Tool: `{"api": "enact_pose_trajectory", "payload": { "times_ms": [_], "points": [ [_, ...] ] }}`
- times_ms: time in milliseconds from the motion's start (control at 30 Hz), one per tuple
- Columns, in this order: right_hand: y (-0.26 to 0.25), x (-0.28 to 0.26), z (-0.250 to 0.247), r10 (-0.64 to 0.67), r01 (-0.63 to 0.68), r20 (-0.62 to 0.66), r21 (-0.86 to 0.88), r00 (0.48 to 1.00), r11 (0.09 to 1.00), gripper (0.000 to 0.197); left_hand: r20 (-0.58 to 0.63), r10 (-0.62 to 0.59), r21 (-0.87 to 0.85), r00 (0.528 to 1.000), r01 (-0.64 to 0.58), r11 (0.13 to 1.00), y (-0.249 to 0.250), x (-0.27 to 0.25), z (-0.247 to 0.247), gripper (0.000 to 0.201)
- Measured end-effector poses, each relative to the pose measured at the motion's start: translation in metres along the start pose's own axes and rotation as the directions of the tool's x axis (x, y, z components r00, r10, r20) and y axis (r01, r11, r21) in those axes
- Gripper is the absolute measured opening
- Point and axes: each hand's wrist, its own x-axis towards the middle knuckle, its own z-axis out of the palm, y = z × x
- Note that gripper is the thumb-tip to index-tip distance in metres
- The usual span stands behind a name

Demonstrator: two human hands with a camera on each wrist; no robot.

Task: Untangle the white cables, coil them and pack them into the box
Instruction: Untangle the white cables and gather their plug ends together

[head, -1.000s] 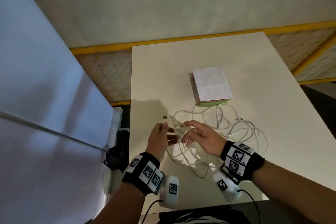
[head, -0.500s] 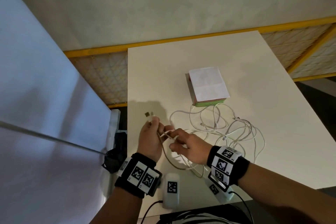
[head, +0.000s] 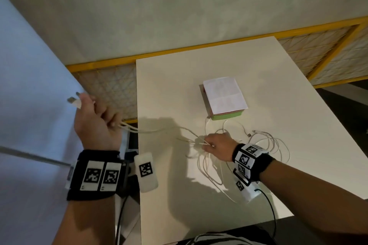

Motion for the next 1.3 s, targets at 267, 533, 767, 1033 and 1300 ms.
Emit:
{"api": "enact_pose_trajectory", "payload": {
  "times_ms": [267, 533, 767, 1033, 1300],
  "points": [
    [0.024, 0.000, -0.009, 0.111, -0.100, 0.030, -0.250, 0.993, 0.963, 0.048, -0.186, 0.065, 0.135, 0.980, -0.040, 0.990, -0.001, 0.024, -0.083, 0.029],
    [0.061, -0.014, 0.009, 0.203, -0.198, 0.036, -0.113, 0.979, 0.974, 0.061, -0.280, -0.018, 0.011, 0.960, 0.022, 1.000, -0.007, 0.047, -0.122, 0.034],
    [0.039, -0.014, -0.007, 0.068, -0.079, -0.129, -0.081, 0.989, 0.994, 0.078, -0.230, -0.021, 0.210, 0.973, 0.070, 0.975, -0.035, 0.018, -0.085, 0.034],
    [-0.023, -0.015, -0.070, 0.074, -0.003, -0.065, 0.731, 0.995, 0.682, 0.042, 0.223, -0.058, 0.634, 0.973, -0.099, 0.767, -0.046, -0.011, -0.027, 0.024],
    [-0.057, -0.017, -0.119, 0.097, 0.087, -0.174, 0.811, 0.980, 0.578, 0.054, 0.565, -0.521, 0.808, 0.640, -0.303, 0.505, -0.116, -0.068, 0.046, 0.031]
  ]
}}
